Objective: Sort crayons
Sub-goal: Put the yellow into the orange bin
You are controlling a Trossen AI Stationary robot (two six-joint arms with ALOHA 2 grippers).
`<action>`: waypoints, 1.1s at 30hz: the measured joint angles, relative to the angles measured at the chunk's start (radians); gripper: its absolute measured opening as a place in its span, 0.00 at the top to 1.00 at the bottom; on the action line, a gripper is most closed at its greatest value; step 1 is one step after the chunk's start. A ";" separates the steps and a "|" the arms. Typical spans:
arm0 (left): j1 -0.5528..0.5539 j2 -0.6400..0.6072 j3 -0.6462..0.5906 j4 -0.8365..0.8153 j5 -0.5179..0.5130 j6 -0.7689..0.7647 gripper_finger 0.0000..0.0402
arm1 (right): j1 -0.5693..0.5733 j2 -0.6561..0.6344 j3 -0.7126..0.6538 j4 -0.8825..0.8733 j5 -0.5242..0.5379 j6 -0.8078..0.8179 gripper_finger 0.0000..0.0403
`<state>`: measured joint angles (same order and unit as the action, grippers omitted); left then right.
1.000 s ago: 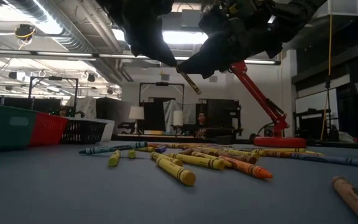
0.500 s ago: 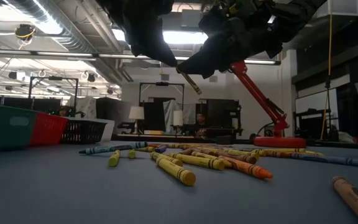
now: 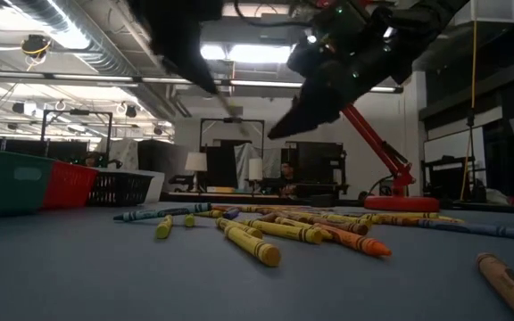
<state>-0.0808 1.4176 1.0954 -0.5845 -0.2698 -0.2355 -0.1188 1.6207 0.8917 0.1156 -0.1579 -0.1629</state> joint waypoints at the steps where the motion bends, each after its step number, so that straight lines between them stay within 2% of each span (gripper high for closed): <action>1: 0.000 -0.024 0.000 -0.047 0.000 -0.018 0.99 | 0.000 0.000 0.000 -0.020 0.011 0.000 0.64; 11: -0.012 -0.233 0.000 -0.601 0.018 -0.364 0.99 | 0.001 0.000 -0.001 -0.127 0.062 0.000 0.63; 18: -0.035 -0.281 0.000 -0.883 0.040 -0.601 0.99 | 0.001 0.000 -0.002 -0.126 0.062 0.000 0.63; 23: -0.040 -0.280 0.000 -0.974 0.083 -0.683 0.99 | 0.001 0.000 -0.002 -0.126 0.062 0.000 0.63; 33: -0.040 -0.279 0.000 -0.976 0.070 -0.699 0.99 | 0.001 0.000 -0.002 -0.125 0.114 0.000 0.63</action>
<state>-0.1207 1.1385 1.0954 -1.5604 -0.1997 -0.9348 -0.1181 1.6207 0.8894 -0.0096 -0.0435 -0.1627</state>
